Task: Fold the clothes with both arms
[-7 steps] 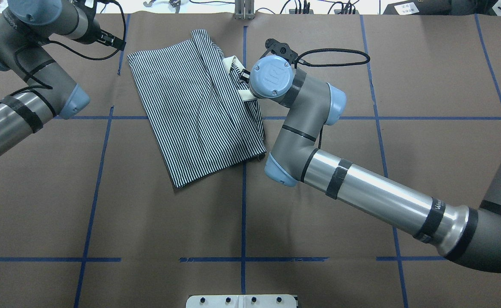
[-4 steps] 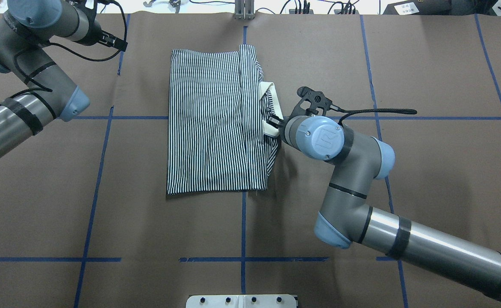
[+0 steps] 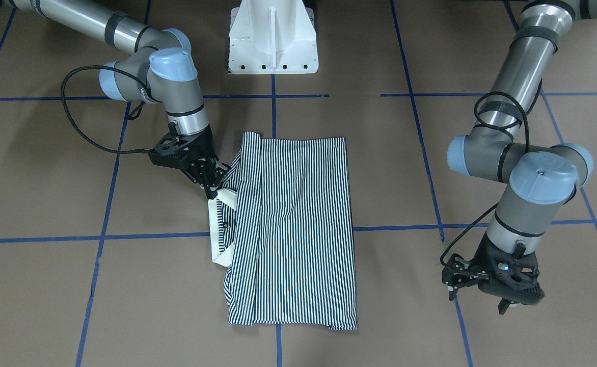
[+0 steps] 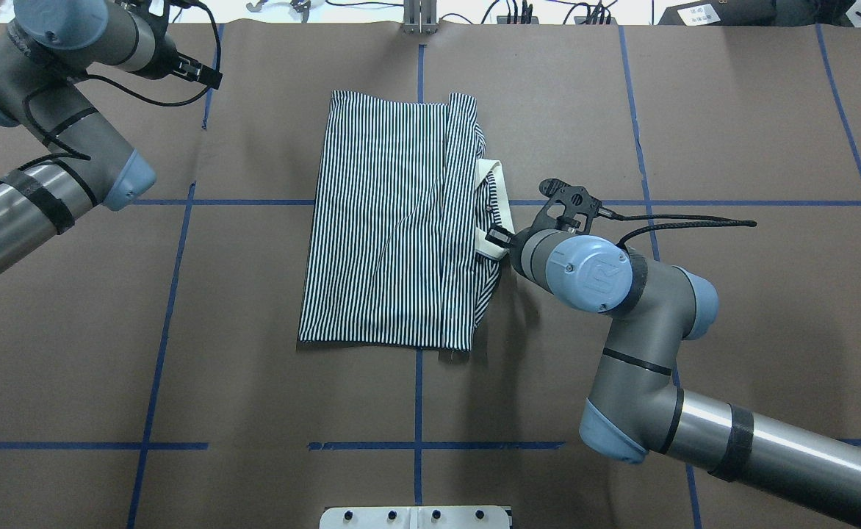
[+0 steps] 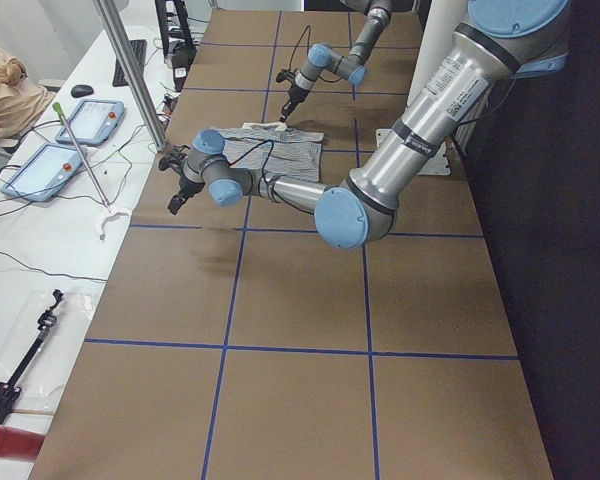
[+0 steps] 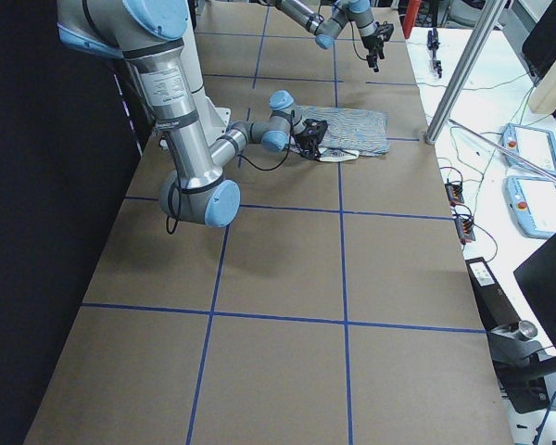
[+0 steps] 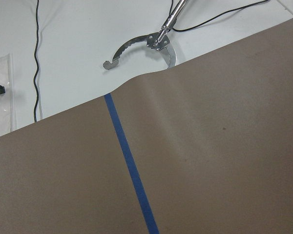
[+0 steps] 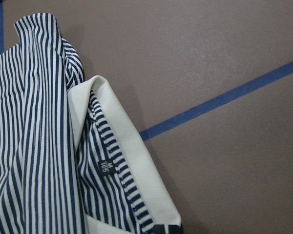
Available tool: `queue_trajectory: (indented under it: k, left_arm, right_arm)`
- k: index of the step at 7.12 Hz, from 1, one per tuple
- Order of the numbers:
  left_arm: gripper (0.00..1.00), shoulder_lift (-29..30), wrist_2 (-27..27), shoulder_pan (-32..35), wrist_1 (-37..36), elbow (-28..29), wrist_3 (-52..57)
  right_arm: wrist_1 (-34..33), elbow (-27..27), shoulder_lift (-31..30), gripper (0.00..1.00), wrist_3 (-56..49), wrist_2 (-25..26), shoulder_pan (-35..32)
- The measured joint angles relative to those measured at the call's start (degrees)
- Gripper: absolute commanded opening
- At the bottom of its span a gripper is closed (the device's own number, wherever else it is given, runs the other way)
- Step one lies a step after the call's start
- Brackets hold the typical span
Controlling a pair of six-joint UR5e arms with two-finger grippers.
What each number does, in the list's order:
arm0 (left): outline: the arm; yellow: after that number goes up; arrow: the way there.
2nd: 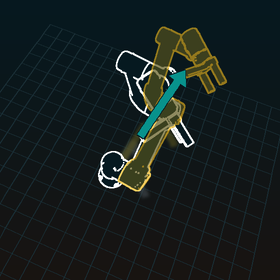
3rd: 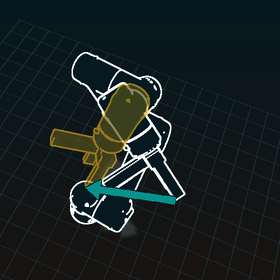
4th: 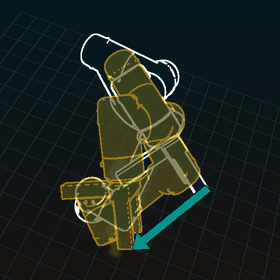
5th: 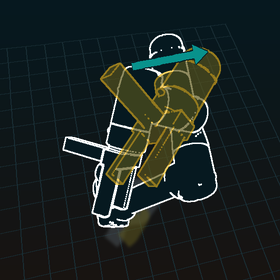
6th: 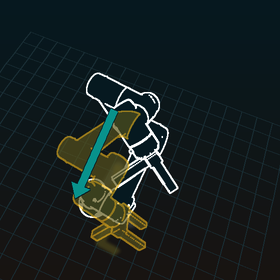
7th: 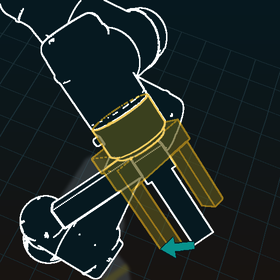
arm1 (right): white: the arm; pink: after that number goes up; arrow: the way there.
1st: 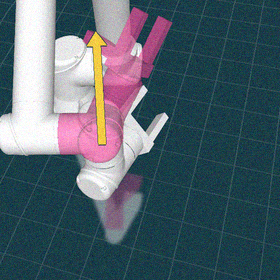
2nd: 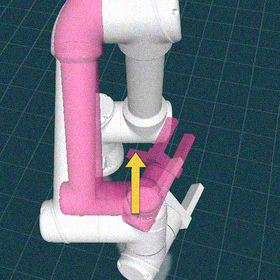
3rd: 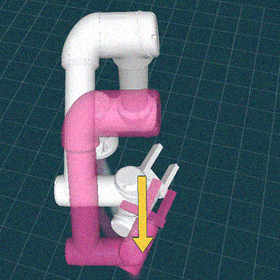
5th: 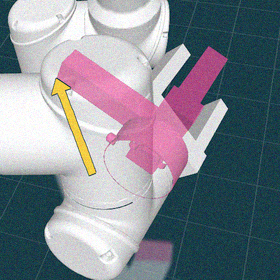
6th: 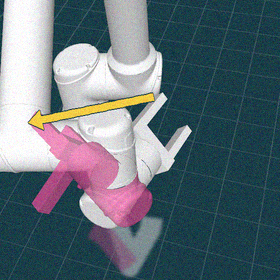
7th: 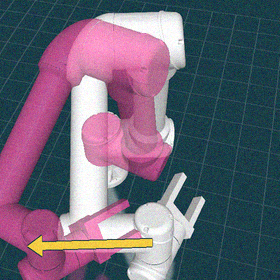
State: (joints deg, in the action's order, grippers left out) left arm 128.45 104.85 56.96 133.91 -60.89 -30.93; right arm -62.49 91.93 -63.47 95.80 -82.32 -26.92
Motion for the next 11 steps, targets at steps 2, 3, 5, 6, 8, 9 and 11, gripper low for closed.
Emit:
queue_trajectory:
  k: [2,3,5,6,8,9,11]
  left_arm:
    - [1.00,-0.4,0.0,-0.1,0.0,-0.8,-0.1]
    - [1.00,-0.5,0.0,-0.1,0.0,-1.0,-0.1]
    - [1.00,-0.6,0.0,-0.2,0.0,-1.1,-0.1]
    - [1.00,-0.7,0.0,-0.2,0.0,-1.1,-0.1]
    - [1.00,-0.7,0.0,-0.3,0.0,-1.2,-0.1]
    - [1.00,-0.8,0.0,-0.3,0.0,-1.2,-0.1]
    - [1.00,-0.9,0.0,-0.3,-0.1,-1.3,0.0]
  right_arm:
    - [0.0,-0.1,-0.1,0.00,-2.2,-0.3,-0.5]
    - [0.0,-0.2,-0.1,0.00,-3.3,-0.4,-0.8]
    - [0.0,-0.2,-0.9,1.00,-5.6,-0.4,-1.0]
    - [0.0,-0.2,-1.4,1.00,-6.2,-0.1,-0.9]
    - [-3.0,2.2,-1.7,1.00,-9.6,-0.3,-0.4]
    - [-10.1,5.4,-0.7,1.00,-11.8,-1.3,-0.2]
    - [-25.5,9.6,4.4,1.00,-13.4,-2.0,2.4]
